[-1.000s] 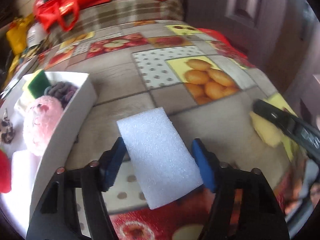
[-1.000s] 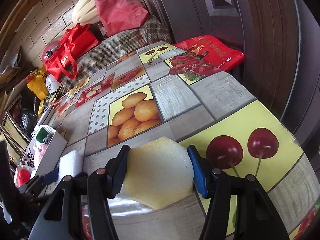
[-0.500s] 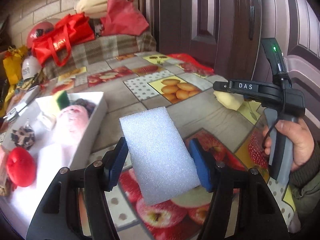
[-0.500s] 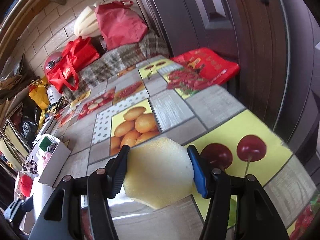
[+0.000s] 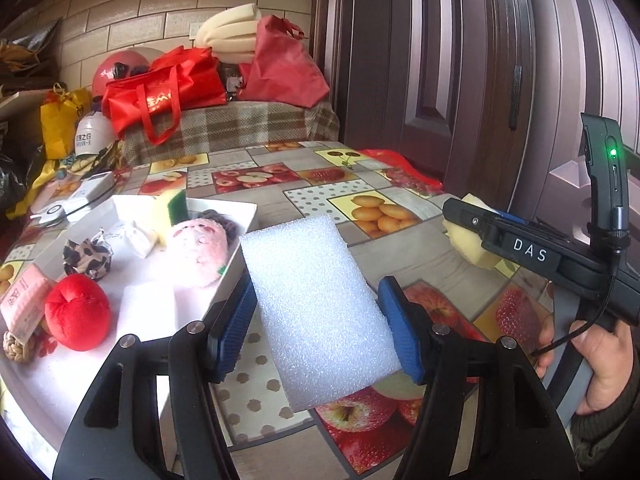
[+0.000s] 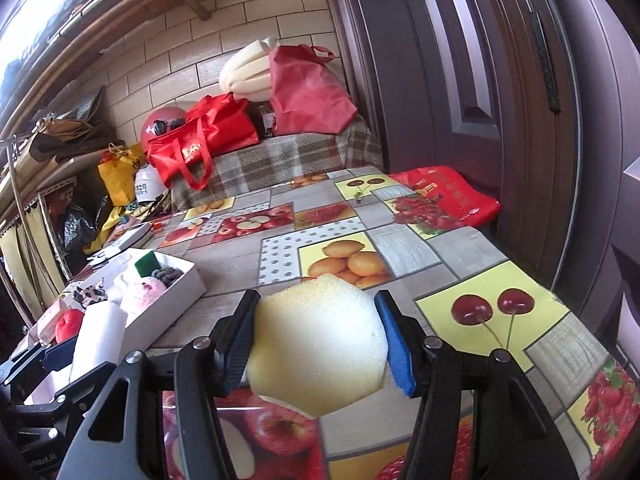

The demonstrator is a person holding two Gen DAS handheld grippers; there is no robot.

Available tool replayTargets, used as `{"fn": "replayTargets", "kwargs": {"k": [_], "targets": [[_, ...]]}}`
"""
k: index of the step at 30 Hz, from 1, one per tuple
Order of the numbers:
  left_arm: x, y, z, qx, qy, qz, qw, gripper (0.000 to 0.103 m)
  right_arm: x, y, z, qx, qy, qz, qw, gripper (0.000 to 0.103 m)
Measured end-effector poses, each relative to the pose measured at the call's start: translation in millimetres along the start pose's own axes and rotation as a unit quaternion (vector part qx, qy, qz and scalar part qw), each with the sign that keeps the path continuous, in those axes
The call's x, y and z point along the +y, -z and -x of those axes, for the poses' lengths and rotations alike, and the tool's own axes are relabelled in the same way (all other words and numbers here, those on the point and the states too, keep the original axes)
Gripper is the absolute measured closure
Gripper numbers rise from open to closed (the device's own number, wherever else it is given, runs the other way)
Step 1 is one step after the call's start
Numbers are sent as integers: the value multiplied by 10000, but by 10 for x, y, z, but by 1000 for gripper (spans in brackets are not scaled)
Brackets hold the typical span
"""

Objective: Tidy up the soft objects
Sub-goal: 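Carry the foam block over the tray with the left tool while the right tool carries the yellow sponge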

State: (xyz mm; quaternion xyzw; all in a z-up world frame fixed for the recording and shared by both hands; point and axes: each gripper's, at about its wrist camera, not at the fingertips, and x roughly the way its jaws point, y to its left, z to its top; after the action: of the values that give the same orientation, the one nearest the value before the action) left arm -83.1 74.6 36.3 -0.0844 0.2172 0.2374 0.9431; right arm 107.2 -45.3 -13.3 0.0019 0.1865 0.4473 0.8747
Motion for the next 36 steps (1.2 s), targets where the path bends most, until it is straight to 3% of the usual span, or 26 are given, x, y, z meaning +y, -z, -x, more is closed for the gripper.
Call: {"fn": "replayTargets", "kwargs": {"k": [9, 36], "targets": [[265, 41, 187, -206, -148, 388, 9989, 40, 261, 44, 70, -117, -123, 150, 9997, 45], [506, 119, 612, -814, -515, 523, 9940, 40, 682, 123, 134, -236, -277, 732, 9967, 45]]}}
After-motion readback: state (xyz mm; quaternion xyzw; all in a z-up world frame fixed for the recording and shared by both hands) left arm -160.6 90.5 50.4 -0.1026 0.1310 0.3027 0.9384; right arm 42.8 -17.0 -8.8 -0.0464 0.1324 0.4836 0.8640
